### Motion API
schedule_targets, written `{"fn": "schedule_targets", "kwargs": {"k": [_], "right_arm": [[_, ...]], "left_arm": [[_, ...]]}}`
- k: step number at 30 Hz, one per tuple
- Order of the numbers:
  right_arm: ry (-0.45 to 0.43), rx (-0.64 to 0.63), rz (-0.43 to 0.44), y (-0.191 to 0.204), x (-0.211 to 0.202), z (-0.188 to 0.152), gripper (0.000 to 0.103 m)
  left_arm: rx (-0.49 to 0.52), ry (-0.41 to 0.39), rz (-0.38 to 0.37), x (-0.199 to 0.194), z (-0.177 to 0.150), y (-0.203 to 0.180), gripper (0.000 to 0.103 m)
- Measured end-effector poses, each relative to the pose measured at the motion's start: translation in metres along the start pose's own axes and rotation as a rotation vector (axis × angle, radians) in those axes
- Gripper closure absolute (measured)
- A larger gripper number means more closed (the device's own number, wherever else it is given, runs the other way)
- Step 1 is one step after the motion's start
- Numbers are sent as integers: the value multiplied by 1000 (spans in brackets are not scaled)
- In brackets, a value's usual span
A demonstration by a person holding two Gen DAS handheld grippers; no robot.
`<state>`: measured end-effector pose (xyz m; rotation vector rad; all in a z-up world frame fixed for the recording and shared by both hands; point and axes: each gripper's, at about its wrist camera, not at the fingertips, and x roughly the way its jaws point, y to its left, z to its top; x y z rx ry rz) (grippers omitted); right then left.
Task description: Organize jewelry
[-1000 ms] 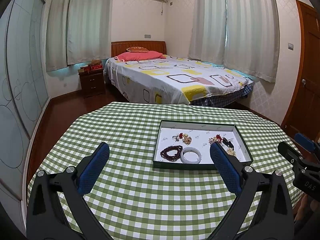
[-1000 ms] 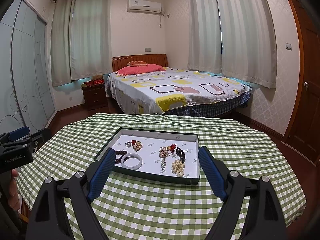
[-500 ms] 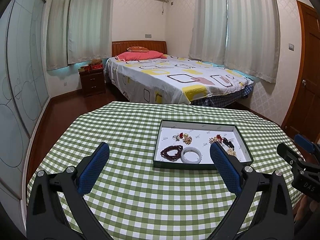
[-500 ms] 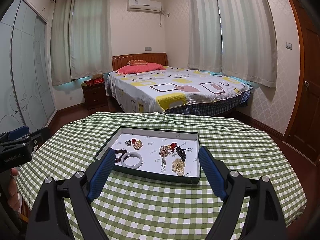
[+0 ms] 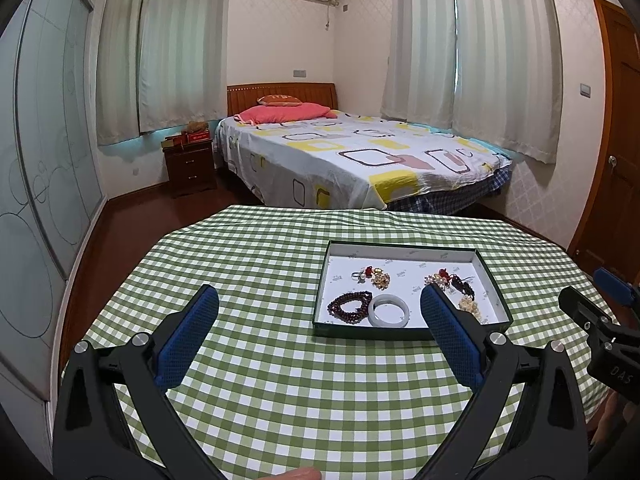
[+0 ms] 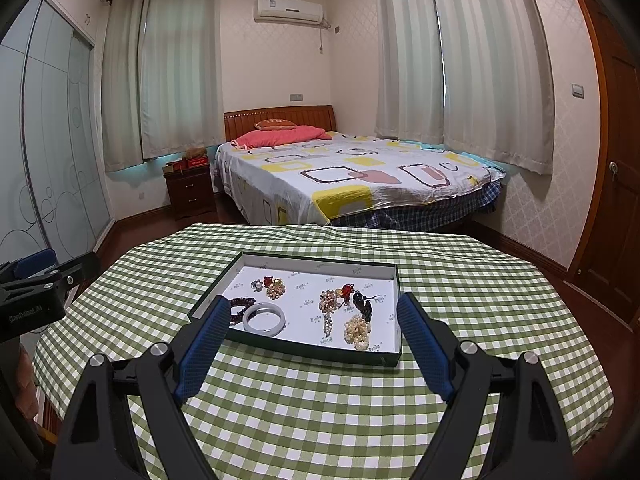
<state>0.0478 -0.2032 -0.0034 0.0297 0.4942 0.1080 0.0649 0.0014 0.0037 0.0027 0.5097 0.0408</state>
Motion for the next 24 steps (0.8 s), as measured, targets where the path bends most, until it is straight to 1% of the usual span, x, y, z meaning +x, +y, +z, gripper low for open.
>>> {"fn": "schedule_targets", "kwargs": {"k": [5, 9, 11, 13, 17, 22, 24], "right_arm": [[5, 0, 2, 1, 1, -2, 21], [10, 3, 2, 0, 3, -3, 21], [13, 5, 2, 0, 4, -4, 21], [16, 7, 3, -1, 5, -5, 21], [20, 9, 3, -2, 9, -5, 21], [30, 17, -6, -9, 20, -7, 20], [38, 25, -19, -17, 29, -8, 20]], "left_arm": [[-12, 0, -32, 1, 0, 1, 4], [-23, 18, -54, 6, 0, 3, 4], [-33, 10, -42, 6, -1, 4, 4], [-22, -10, -13, 6, -2, 4, 4], [-2, 2, -20, 14, -3, 6, 4], [-13, 51, -15, 38, -8, 12, 4], [-18, 80, 0, 55, -12, 16, 4]]}}
